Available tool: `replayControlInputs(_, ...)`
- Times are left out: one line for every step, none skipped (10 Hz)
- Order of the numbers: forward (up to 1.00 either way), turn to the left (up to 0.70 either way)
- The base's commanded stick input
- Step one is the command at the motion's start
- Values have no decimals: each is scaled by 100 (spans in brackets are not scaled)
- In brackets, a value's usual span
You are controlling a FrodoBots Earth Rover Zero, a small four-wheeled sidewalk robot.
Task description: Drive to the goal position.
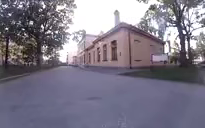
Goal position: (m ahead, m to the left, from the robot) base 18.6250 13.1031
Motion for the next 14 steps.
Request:
replayControlInputs(70,0)
replayControlInputs(70,0)
replayControlInputs(70,0)
replayControlInputs(70,5)
replayControlInputs(70,30)
replayControlInputs(70,35)
replayControlInputs(70,35)
replayControlInputs(70,35)
replayControlInputs(70,35)
replayControlInputs(70,35)
replayControlInputs(70,35)
replayControlInputs(70,35)
replayControlInputs(70,35)
replayControlInputs(70,35)
